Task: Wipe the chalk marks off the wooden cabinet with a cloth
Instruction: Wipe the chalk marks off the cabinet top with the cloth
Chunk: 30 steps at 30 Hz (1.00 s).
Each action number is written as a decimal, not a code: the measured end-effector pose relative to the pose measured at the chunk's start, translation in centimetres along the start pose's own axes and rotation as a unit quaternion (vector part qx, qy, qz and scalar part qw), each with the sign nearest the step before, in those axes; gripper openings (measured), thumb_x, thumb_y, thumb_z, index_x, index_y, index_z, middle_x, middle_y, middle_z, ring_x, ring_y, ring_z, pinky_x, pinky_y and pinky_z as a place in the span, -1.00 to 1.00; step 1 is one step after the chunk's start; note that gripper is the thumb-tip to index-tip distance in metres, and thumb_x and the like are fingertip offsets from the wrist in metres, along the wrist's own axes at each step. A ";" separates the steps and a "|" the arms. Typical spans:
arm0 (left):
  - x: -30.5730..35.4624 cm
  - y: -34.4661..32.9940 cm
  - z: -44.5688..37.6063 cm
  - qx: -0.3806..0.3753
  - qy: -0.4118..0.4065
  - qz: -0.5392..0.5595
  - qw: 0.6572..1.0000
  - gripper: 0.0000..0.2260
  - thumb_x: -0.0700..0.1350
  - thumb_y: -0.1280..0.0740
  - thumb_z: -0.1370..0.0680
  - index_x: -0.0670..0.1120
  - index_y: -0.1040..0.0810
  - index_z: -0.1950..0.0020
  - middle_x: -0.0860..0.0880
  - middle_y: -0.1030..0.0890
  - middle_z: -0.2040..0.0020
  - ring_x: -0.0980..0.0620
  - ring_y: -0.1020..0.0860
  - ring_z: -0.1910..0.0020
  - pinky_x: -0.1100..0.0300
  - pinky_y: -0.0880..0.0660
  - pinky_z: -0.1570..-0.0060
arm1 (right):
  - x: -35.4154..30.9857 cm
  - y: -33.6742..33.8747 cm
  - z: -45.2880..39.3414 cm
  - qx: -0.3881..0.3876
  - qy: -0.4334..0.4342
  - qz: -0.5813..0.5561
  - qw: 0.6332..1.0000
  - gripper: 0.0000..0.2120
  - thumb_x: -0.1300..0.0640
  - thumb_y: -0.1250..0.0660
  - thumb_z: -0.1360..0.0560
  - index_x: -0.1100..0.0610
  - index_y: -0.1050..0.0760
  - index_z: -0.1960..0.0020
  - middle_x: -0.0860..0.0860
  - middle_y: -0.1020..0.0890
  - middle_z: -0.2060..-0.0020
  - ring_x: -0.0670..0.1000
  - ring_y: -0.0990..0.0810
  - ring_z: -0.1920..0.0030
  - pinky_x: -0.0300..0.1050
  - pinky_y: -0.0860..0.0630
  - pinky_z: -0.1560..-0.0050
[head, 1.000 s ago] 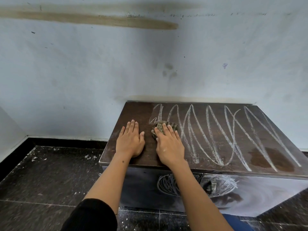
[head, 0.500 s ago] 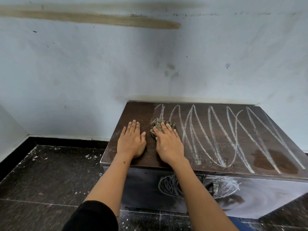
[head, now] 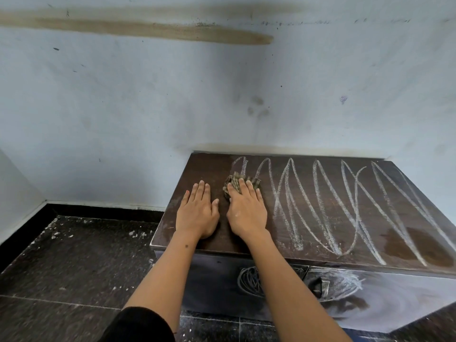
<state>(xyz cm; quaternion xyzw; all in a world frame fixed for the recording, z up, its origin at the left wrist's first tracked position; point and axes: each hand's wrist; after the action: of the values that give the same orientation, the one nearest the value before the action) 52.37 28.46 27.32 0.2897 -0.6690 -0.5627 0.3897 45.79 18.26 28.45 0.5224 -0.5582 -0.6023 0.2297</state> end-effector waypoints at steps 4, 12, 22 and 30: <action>0.1 0.0 0.0 0.000 -0.002 0.002 1.000 -0.50 0.03 0.10 -0.65 -0.13 0.07 -0.54 -0.06 0.07 -0.56 0.04 0.11 -0.53 0.10 0.17 -0.49 | 0.1 0.0 3.7 0.031 0.007 -0.006 0.999 -0.51 0.14 -0.02 -0.62 -0.03 -0.05 -0.53 0.00 -0.01 -0.54 -0.01 0.10 -0.53 -0.06 0.18 -0.51; 0.0 -0.2 -0.1 0.003 -0.004 -0.007 1.000 -0.51 0.02 0.10 -0.65 -0.14 0.07 -0.54 -0.06 0.07 -0.56 0.03 0.12 -0.53 0.10 0.17 -0.49 | -0.5 -0.1 1.1 0.016 -0.016 -0.026 0.999 -0.54 0.09 -0.02 -0.62 -0.02 -0.11 -0.51 0.00 -0.04 -0.54 0.00 0.10 -0.53 -0.02 0.16 -0.52; 0.0 0.0 -0.1 0.002 -0.002 -0.005 1.000 -0.51 0.02 0.10 -0.65 -0.13 0.05 -0.54 -0.06 0.06 -0.56 0.04 0.11 -0.53 0.11 0.16 -0.49 | -0.6 -0.4 1.3 0.014 -0.013 -0.024 1.000 -0.53 0.09 -0.01 -0.62 -0.02 -0.09 -0.52 0.01 -0.03 -0.54 0.00 0.10 -0.53 -0.02 0.17 -0.52; 0.0 -0.1 -0.1 0.004 -0.003 -0.008 1.000 -0.50 0.02 0.09 -0.65 -0.14 0.05 -0.54 -0.07 0.06 -0.56 0.04 0.11 -0.53 0.10 0.16 -0.49 | -0.5 -0.4 -1.9 -0.007 -0.014 -0.027 1.000 -0.52 0.10 -0.05 -0.61 0.01 -0.12 -0.52 0.03 -0.04 -0.54 0.03 0.09 -0.53 0.01 0.14 -0.52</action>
<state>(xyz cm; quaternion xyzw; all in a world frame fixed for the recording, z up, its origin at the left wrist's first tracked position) 52.45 28.43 27.22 0.2945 -0.6700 -0.5643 0.3820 47.74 18.01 28.63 0.5271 -0.5428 -0.6195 0.2093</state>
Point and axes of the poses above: each hand's wrist, its own z-axis away from the middle knuckle, its own y-axis out of the back of the hand, x = y × z
